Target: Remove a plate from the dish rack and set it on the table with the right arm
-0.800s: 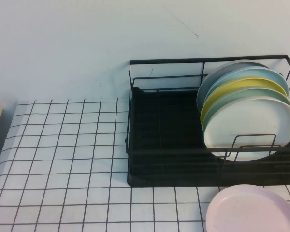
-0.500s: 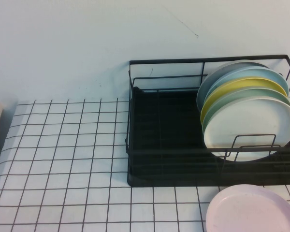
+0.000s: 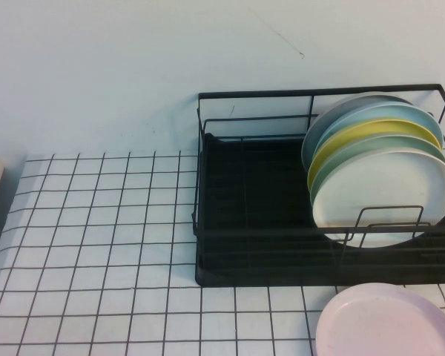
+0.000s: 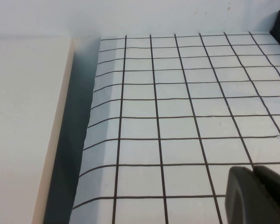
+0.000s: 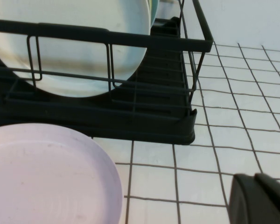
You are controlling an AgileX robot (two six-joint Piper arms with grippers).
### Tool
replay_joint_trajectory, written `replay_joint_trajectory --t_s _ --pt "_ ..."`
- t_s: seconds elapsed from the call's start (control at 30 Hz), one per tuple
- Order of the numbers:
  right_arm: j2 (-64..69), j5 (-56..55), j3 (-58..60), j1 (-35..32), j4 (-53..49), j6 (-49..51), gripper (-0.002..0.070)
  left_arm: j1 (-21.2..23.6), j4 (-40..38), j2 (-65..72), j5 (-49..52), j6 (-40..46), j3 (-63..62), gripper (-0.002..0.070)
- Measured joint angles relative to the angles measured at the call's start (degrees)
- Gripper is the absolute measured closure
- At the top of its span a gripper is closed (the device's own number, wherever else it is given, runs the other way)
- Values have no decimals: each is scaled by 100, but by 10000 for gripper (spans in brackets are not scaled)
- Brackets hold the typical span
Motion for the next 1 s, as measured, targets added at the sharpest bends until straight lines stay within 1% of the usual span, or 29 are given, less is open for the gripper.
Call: replay_joint_trajectory --t_s 0.53,0.63,0.73,0.97,1.0 --pt "0 0 0 0 0 0 680 0 0 0 0 0 0 678" --pt "0 -214 12 0 0 0 680 0 0 0 0 0 0 678" --pt "0 -1039 42 0 0 0 680 0 0 0 0 0 0 678" --pt "0 -4342 42 0 0 0 680 0 0 0 0 0 0 678" --pt "0 -4591 42 0 0 0 680 0 0 0 0 0 0 678"
